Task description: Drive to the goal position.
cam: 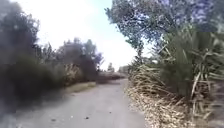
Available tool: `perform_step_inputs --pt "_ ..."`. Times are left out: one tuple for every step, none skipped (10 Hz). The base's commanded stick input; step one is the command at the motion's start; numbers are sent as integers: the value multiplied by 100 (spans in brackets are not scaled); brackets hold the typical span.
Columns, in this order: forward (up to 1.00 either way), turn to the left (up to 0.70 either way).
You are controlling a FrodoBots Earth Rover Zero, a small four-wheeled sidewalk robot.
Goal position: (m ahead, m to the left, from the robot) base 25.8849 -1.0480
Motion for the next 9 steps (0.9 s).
perform_step_inputs --pt "85 0" --pt "85 0" --pt "85 0" --pt "85 0" --pt "85 0" --pt "85 0" --pt "85 0" --pt "85 0" --pt "85 3"
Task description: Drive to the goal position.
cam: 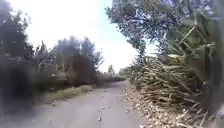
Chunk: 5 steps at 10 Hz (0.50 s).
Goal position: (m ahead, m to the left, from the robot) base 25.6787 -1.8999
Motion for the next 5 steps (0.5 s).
perform_step_inputs --pt "85 6" --pt "85 0" --pt "85 1" --pt "85 2" --pt "85 4"
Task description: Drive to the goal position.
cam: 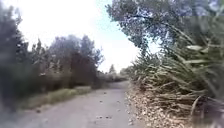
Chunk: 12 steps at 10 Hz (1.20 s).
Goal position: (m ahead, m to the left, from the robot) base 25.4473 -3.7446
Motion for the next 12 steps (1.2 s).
perform_step_inputs --pt "85 8" --pt "85 3" --pt "85 3" --pt "85 3" --pt "85 4" --pt "85 7" --pt "85 9" --pt "85 11" --pt "85 11" --pt "85 0" --pt "85 0" --pt "85 0"
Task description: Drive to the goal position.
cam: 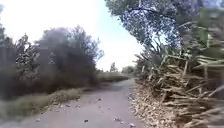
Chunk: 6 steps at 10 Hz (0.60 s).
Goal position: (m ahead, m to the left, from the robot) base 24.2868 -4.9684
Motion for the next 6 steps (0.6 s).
perform_step_inputs --pt "85 6" --pt "85 3" --pt "85 0" --pt "85 2" --pt "85 4" --pt "85 8"
